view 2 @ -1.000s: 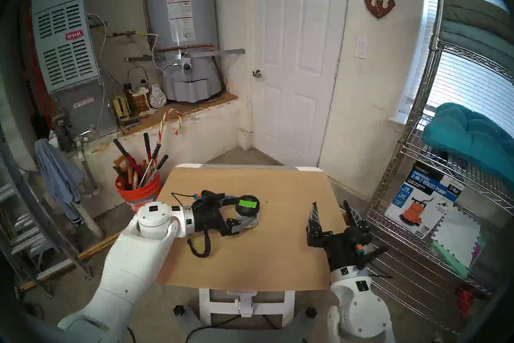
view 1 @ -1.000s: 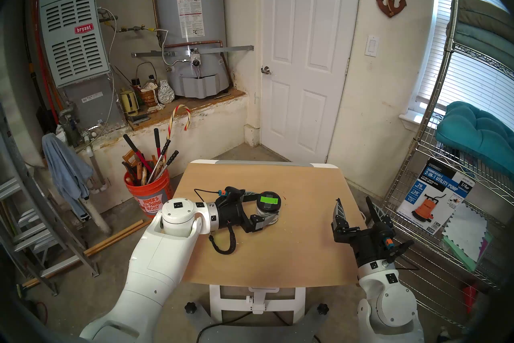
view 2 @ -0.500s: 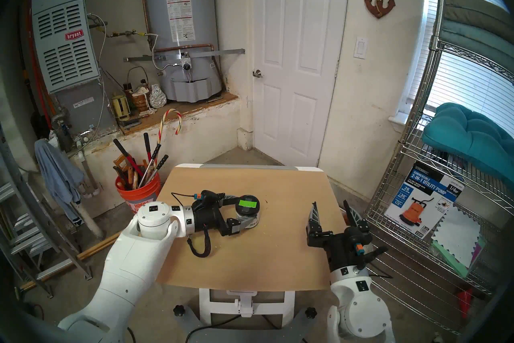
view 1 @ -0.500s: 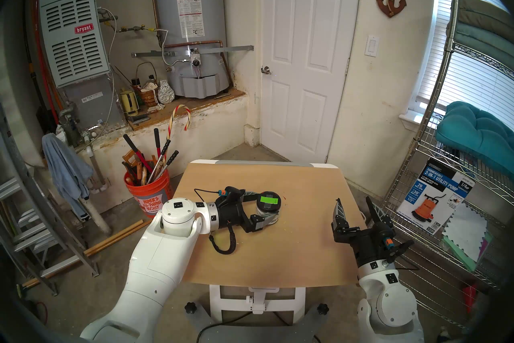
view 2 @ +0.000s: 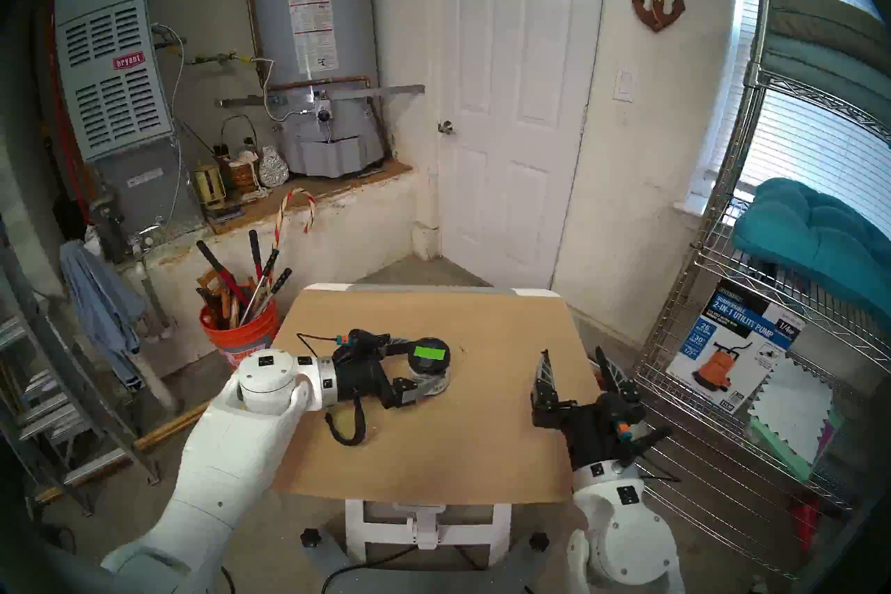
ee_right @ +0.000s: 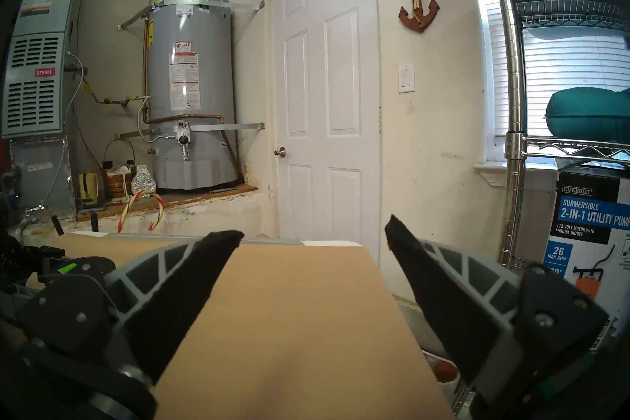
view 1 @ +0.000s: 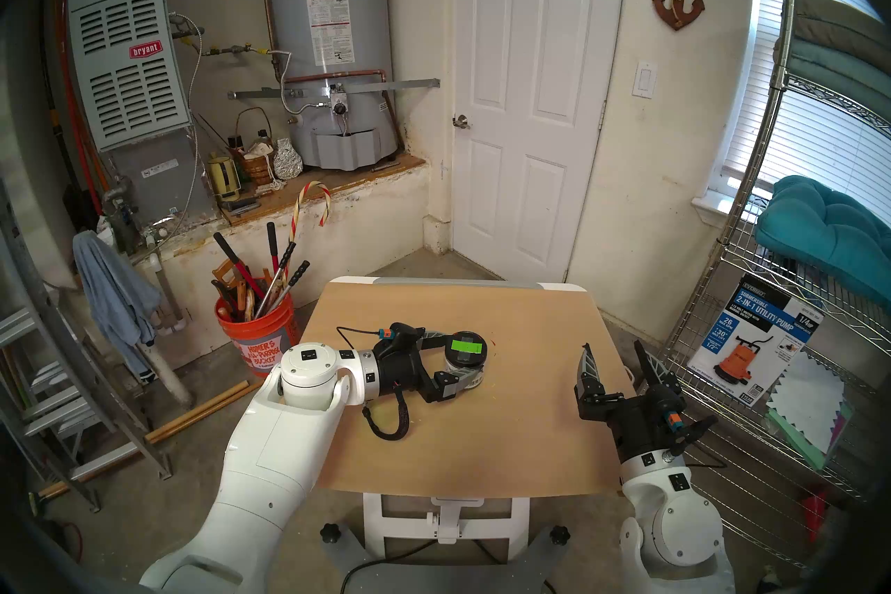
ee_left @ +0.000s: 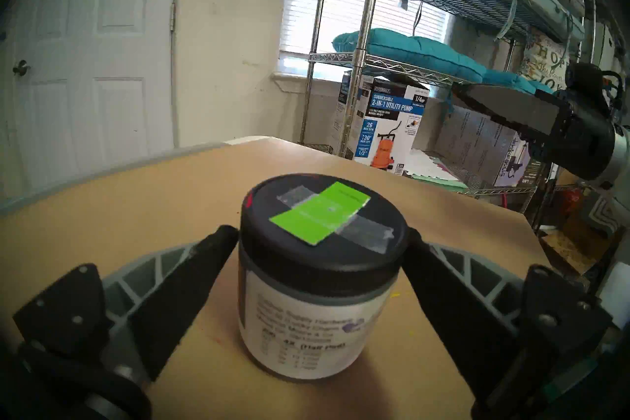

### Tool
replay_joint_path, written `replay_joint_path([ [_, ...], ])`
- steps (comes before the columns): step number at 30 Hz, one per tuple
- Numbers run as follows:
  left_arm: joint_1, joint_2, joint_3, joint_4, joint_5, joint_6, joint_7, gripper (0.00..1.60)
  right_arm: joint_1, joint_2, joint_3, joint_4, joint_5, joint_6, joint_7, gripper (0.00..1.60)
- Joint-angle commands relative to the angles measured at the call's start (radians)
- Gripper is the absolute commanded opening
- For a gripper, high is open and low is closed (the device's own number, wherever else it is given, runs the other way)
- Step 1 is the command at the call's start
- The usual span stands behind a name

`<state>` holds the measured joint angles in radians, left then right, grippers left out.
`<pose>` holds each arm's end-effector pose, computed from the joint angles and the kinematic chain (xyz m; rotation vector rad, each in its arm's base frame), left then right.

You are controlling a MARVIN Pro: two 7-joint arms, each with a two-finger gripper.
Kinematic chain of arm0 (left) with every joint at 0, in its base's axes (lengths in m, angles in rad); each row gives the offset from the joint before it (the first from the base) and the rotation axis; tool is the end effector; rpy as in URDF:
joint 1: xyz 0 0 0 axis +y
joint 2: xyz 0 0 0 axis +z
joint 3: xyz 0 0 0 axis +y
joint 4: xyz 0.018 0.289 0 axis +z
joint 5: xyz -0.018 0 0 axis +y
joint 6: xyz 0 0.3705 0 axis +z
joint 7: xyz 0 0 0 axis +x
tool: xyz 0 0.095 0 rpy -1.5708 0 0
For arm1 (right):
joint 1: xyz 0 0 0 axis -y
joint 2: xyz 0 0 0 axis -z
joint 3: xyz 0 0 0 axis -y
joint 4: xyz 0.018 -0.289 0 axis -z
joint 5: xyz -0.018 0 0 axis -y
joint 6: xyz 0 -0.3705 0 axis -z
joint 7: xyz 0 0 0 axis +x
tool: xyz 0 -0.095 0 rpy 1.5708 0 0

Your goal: Open paint jar

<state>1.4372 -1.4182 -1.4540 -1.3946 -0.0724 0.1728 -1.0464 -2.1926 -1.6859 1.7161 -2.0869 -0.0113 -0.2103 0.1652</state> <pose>0.4621 -0.0720 -0.3391 1.7352 -0.9351 1.2882 0.3015 -0.0379 -0.2954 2.0971 0.0016 2.3029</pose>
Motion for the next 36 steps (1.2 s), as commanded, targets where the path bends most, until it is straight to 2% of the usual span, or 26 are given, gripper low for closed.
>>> replay_joint_path([
  [1, -0.011, -0.004, -0.002, -0.019, -0.001, 0.003, 0.003, 1.6, 0.001, 0.002, -0.001, -0.024, -0.002, -0.004, 0.001, 1.6],
  [30, -0.011, -0.009, -0.008, -0.019, 0.006, 0.003, -0.002, 1.6, 0.001, 0.002, -0.001, -0.024, -0.002, -0.004, 0.001, 1.6],
  [36, -0.029, -0.002, 0.012, -0.047, 0.025, 0.016, -0.015, 1.6, 0.002, 0.002, -0.001, -0.024, -0.002, -0.005, 0.001, 1.6],
])
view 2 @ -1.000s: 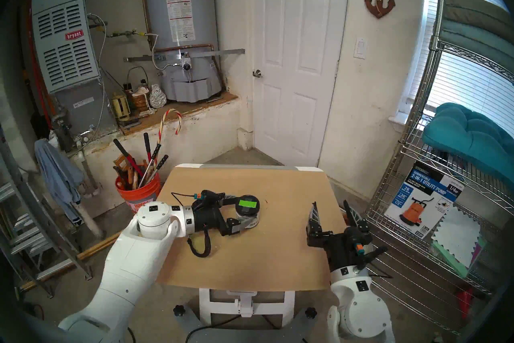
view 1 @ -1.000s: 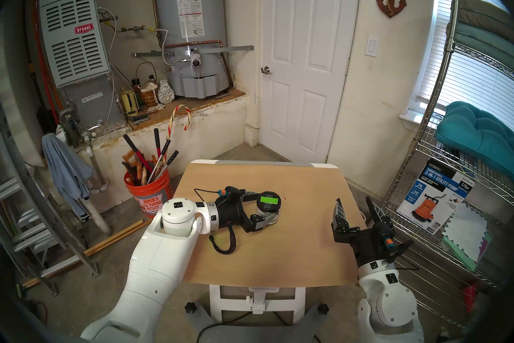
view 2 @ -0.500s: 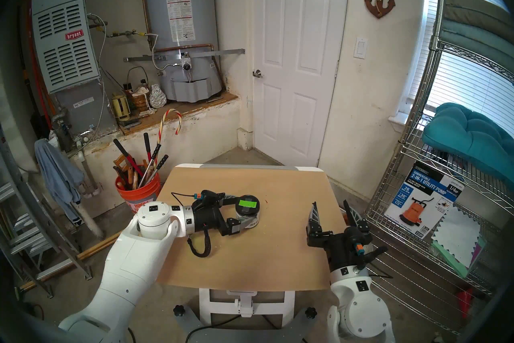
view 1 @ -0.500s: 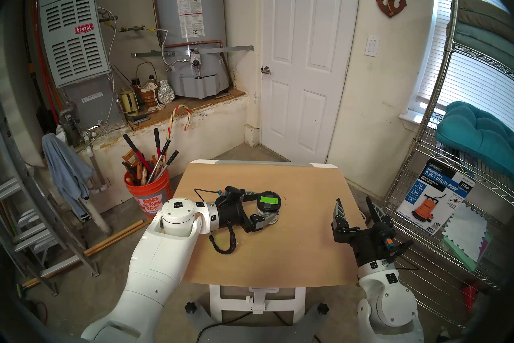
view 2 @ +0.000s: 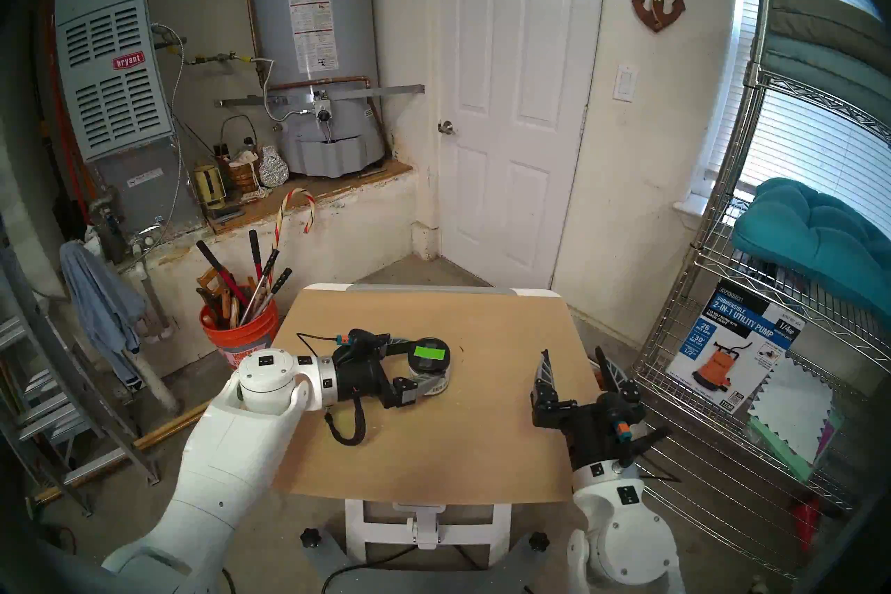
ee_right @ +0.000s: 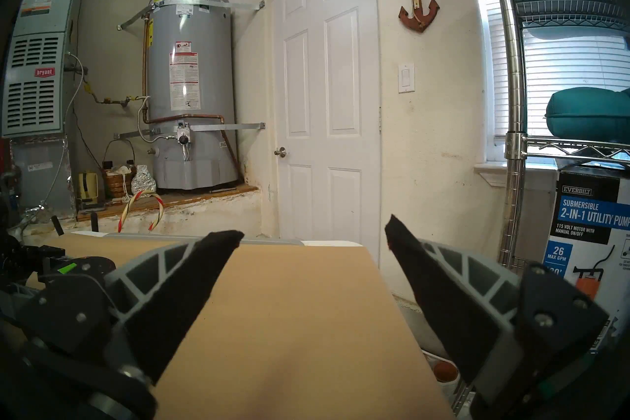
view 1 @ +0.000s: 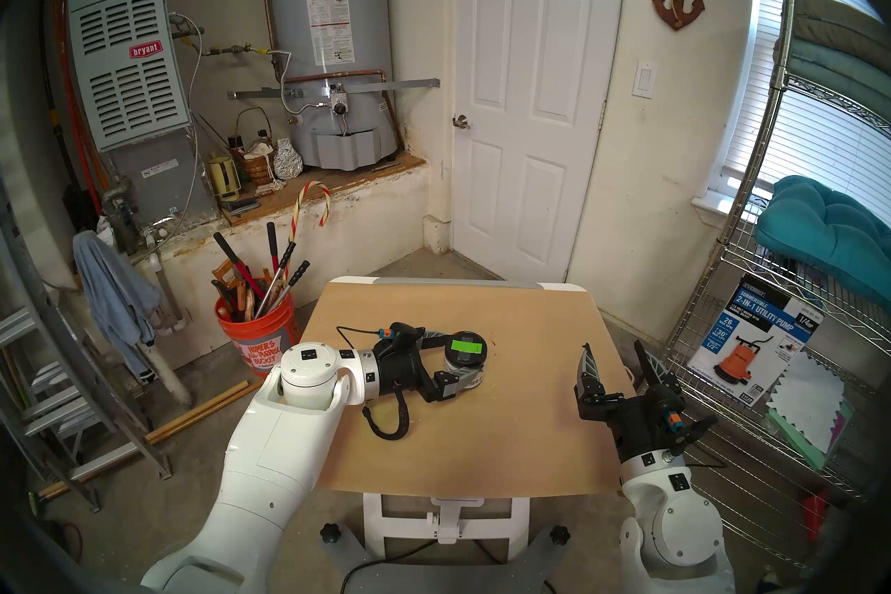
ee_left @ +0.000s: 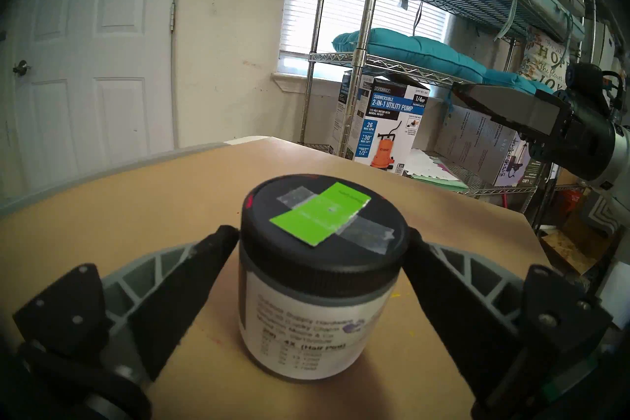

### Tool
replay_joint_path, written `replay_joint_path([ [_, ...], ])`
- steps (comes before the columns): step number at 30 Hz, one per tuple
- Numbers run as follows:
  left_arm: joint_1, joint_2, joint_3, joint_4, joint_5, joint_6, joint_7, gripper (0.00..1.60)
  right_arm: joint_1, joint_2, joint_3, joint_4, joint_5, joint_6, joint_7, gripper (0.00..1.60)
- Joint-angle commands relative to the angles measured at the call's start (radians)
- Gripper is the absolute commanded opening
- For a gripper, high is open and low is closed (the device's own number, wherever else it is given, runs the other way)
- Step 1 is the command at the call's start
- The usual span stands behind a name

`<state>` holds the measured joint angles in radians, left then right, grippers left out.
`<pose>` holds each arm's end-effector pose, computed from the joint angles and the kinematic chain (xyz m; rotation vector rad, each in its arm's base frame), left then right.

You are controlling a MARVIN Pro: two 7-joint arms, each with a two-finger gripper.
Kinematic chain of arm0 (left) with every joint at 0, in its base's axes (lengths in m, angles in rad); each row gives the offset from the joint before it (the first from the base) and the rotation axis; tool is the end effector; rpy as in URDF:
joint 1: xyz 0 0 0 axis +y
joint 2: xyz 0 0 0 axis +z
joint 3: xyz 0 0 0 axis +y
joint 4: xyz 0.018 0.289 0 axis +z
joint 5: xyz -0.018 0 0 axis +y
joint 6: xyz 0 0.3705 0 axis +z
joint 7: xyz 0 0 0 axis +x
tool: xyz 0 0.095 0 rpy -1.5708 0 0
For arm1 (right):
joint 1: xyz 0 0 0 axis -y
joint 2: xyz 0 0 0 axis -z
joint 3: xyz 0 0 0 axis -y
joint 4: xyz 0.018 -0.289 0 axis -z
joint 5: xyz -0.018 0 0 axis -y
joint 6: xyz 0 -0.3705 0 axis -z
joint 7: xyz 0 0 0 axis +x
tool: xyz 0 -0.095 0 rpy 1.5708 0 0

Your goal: Open paint jar

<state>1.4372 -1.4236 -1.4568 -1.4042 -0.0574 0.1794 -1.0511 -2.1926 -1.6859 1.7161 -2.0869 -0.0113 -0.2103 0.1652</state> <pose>0.4622 -0.0736 -0.3360 1.7364 -0.9468 1.2874 0.3015 -0.0379 -0.2954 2.0971 0.0016 2.3029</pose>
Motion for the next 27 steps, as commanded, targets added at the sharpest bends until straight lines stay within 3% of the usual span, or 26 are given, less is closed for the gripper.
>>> replay_joint_path([
  [1, -0.03, 0.001, 0.015, -0.039, 0.008, 0.012, -0.01, 1.6, 0.002, 0.002, -0.001, -0.024, -0.002, -0.005, 0.001, 1.6],
  [12, -0.058, 0.017, 0.065, -0.021, 0.072, 0.069, -0.018, 1.6, 0.001, 0.002, -0.001, -0.024, -0.002, -0.004, 0.001, 1.6],
  [27, -0.06, -0.009, 0.073, 0.058, 0.091, 0.001, 0.005, 1.6, 0.001, 0.002, -0.001, -0.024, -0.002, -0.004, 0.001, 1.6],
])
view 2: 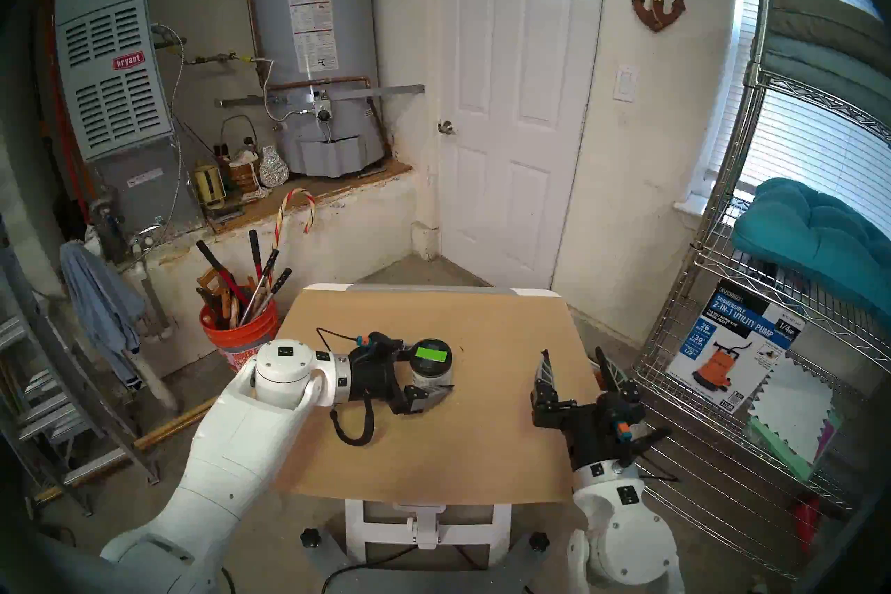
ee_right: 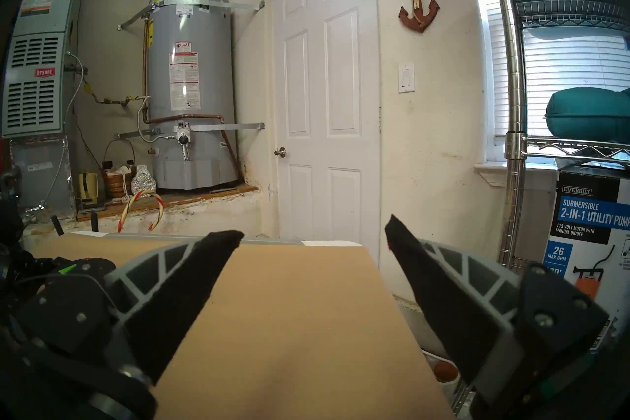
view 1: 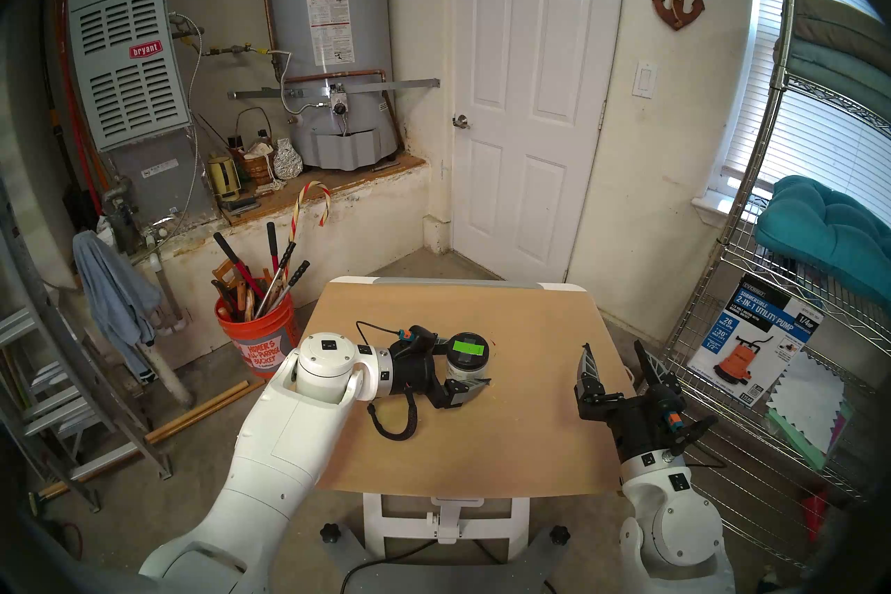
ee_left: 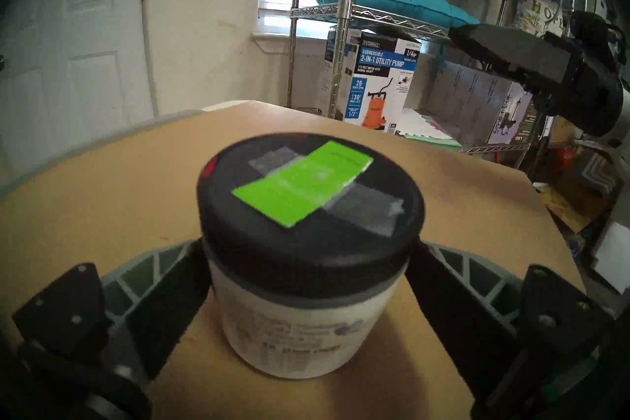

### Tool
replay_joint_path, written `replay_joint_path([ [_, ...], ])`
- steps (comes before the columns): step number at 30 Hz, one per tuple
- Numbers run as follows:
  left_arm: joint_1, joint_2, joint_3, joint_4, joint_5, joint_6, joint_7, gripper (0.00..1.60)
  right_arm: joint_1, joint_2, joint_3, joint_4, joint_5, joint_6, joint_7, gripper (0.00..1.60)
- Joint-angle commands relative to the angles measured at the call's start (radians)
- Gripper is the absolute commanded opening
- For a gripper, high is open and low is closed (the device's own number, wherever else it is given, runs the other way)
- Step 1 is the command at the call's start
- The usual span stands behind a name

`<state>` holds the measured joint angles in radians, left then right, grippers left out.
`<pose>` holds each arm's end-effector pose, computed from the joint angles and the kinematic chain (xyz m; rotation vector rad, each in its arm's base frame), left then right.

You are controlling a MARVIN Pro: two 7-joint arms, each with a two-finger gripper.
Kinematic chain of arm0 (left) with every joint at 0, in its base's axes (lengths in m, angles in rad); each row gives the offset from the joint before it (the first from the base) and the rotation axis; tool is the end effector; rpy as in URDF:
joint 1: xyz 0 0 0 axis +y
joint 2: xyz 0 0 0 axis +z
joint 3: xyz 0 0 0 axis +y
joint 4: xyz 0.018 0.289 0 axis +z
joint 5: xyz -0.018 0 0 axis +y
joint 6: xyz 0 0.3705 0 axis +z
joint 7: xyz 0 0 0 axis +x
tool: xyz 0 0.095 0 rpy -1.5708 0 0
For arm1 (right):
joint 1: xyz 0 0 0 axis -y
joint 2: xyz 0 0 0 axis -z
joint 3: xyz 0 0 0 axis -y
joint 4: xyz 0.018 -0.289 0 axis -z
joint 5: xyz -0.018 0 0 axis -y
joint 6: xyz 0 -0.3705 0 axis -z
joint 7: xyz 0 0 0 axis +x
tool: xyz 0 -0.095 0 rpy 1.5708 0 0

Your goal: Open paint jar

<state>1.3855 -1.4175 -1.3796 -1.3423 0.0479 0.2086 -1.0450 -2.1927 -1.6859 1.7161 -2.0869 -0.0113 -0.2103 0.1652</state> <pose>0.4672 -0.0942 -0.3539 1.8137 -1.0786 1.1743 0.3015 -0.0379 -0.2954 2.0973 0.0016 2.3028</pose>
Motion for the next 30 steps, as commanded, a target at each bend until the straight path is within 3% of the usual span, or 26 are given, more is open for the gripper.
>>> replay_joint_path([
  [1, -0.008, -0.014, -0.004, -0.007, -0.013, -0.028, 0.0, 1.6, 0.001, 0.002, -0.001, -0.024, -0.002, -0.004, 0.001, 1.6],
  [22, -0.011, 0.031, 0.007, -0.028, -0.004, 0.008, -0.062, 1.6, 0.001, 0.002, -0.001, -0.024, -0.002, -0.004, 0.001, 1.6],
  [23, -0.014, 0.031, 0.009, -0.024, -0.004, 0.006, -0.063, 1.57, 0.001, 0.002, -0.001, -0.024, -0.002, -0.004, 0.001, 1.6],
  [24, -0.017, 0.03, 0.01, -0.019, -0.004, 0.004, -0.062, 1.37, 0.001, 0.002, -0.001, -0.024, -0.002, -0.004, 0.001, 1.6],
  [28, -0.022, 0.027, 0.013, -0.007, -0.005, 0.0, -0.061, 1.36, 0.001, 0.002, -0.001, -0.024, -0.002, -0.004, 0.001, 1.6],
  [30, -0.026, 0.019, 0.012, 0.008, -0.007, -0.01, -0.053, 1.26, 0.001, 0.002, -0.001, -0.024, -0.002, -0.004, 0.001, 1.6],
])
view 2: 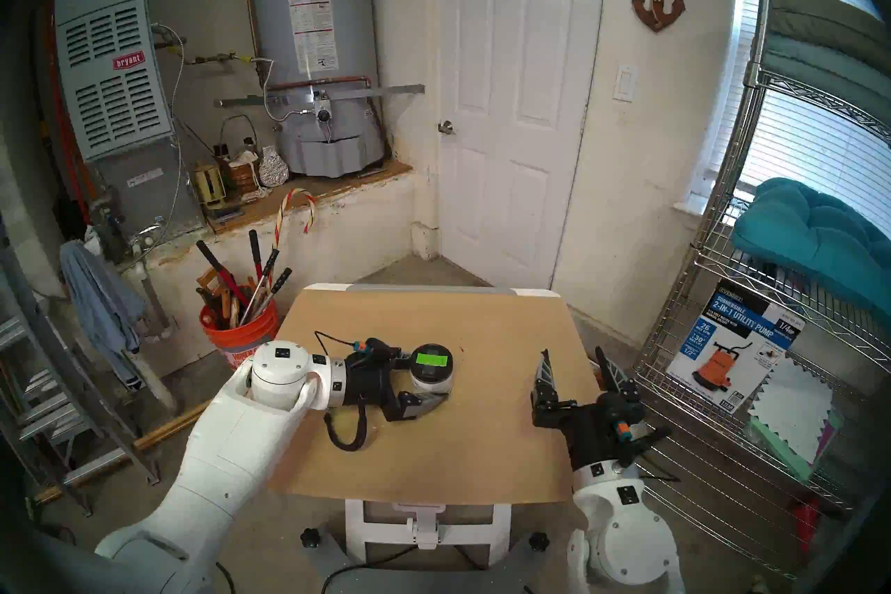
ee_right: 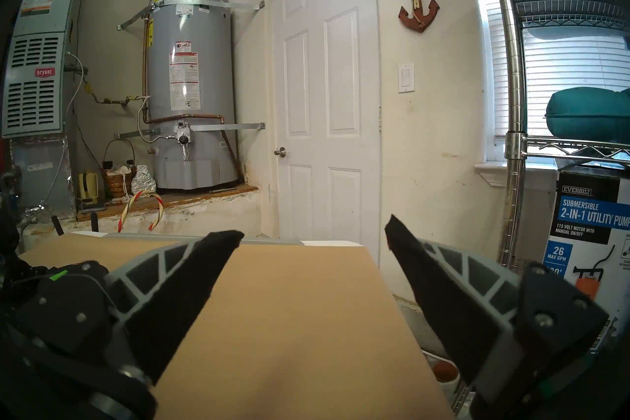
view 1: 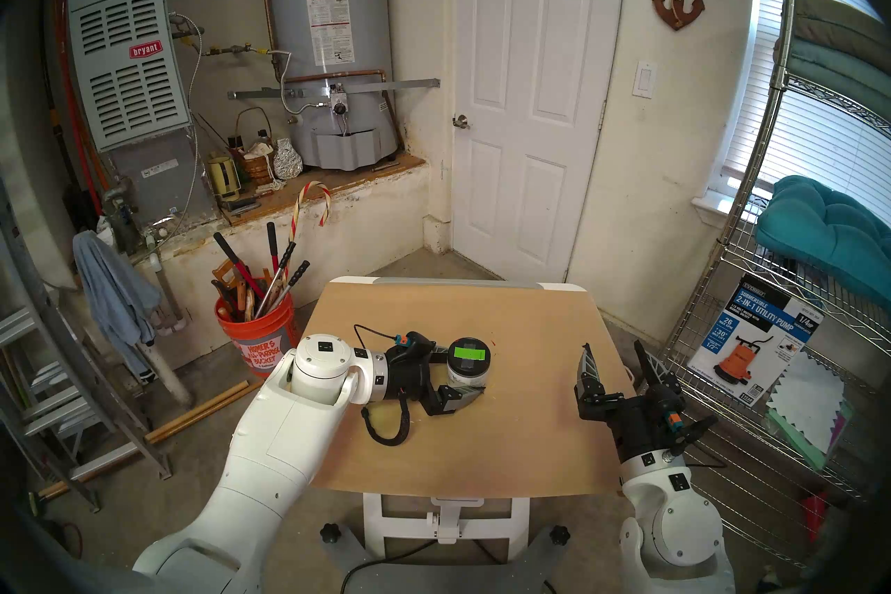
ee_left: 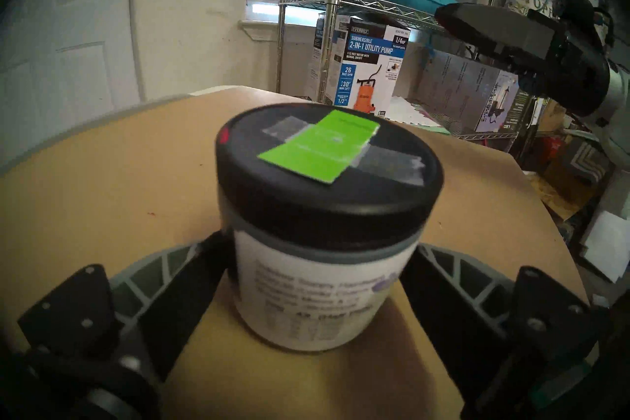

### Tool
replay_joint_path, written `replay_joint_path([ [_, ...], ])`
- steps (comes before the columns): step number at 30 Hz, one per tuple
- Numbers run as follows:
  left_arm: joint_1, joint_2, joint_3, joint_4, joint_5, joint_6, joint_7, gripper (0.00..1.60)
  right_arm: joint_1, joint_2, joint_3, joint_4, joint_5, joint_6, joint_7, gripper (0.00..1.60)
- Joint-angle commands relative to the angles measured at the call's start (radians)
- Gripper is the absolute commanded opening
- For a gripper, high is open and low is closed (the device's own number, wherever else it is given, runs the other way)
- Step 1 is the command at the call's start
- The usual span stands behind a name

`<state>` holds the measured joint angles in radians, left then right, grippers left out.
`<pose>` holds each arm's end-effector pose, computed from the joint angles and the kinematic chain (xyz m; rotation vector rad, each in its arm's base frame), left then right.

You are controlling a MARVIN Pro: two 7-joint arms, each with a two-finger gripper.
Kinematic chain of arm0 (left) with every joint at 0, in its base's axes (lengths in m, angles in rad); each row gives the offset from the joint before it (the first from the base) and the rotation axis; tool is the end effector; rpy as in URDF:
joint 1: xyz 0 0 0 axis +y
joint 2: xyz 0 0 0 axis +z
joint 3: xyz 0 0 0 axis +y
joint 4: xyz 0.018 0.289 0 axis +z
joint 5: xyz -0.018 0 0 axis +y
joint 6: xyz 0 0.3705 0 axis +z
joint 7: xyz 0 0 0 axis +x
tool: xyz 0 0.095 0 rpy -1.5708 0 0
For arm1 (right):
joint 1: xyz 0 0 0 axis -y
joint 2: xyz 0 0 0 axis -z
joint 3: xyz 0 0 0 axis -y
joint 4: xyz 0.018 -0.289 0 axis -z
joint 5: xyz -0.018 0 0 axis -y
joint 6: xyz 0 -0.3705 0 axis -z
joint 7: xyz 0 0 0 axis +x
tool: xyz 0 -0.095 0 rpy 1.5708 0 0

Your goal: Open paint jar

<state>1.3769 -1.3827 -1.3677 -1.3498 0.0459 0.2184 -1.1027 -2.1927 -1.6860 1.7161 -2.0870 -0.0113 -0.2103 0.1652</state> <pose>0.4643 -0.0864 -0.3507 1.7917 -1.1329 1.1207 0.3015 -0.0379 -0.2954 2.0971 0.0014 2.3029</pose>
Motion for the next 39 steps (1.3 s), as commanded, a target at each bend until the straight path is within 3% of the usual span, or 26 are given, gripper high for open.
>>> replay_joint_path([
  [1, -0.017, -0.016, 0.0, 0.015, -0.005, -0.019, 0.005, 1.26, 0.001, 0.002, -0.001, -0.024, -0.002, -0.004, 0.001, 1.6],
  [4, -0.034, -0.028, 0.003, 0.047, -0.007, -0.035, 0.011, 1.42, 0.001, 0.002, -0.001, -0.024, -0.002, -0.004, 0.001, 1.6],
  [12, -0.055, -0.042, 0.005, 0.083, -0.013, -0.059, 0.017, 1.27, 0.002, 0.002, -0.001, -0.024, -0.002, -0.004, 0.001, 1.6],
  [13, -0.058, -0.041, 0.007, 0.086, -0.015, -0.062, 0.015, 0.85, 0.002, 0.002, -0.001, -0.024, -0.002, -0.004, 0.001, 1.6],
  [14, -0.058, -0.041, 0.007, 0.086, -0.015, -0.062, 0.015, 0.85, 0.002, 0.002, -0.001, -0.024, -0.002, -0.004, 0.001, 1.6],
  [15, -0.059, -0.04, 0.008, 0.085, -0.013, -0.062, 0.016, 0.62, 0.001, 0.002, -0.001, -0.024, -0.002, -0.004, 0.001, 1.6],
  [18, -0.057, -0.033, 0.006, 0.071, -0.016, -0.056, 0.012, 0.45, 0.002, 0.002, -0.001, -0.024, -0.002, -0.004, 0.001, 1.6],
  [19, -0.056, -0.031, 0.005, 0.068, -0.017, -0.054, 0.011, 0.2, 0.002, 0.002, -0.001, -0.024, -0.002, -0.004, 0.001, 1.6],
  [24, -0.051, -0.013, 0.007, 0.046, -0.02, -0.047, -0.015, 0.23, 0.002, 0.002, -0.001, -0.024, -0.002, -0.004, 0.001, 1.6],
  [25, -0.049, -0.012, 0.007, 0.041, -0.02, -0.046, -0.017, 0.0, 0.002, 0.002, -0.001, -0.024, -0.002, -0.004, 0.001, 1.6],
  [35, -0.046, 0.001, 0.007, 0.026, -0.017, -0.03, -0.045, 0.0, 0.008, 0.032, -0.002, -0.028, 0.019, 0.008, 0.043, 1.6],
  [36, -0.047, 0.002, 0.006, 0.027, -0.017, -0.031, -0.047, 0.0, 0.006, 0.047, 0.0, -0.036, 0.073, 0.037, 0.085, 1.6],
  [39, -0.047, 0.003, 0.006, 0.029, -0.017, -0.034, -0.051, 0.0, 0.006, 0.07, 0.003, -0.05, 0.129, 0.062, 0.139, 1.6],
])
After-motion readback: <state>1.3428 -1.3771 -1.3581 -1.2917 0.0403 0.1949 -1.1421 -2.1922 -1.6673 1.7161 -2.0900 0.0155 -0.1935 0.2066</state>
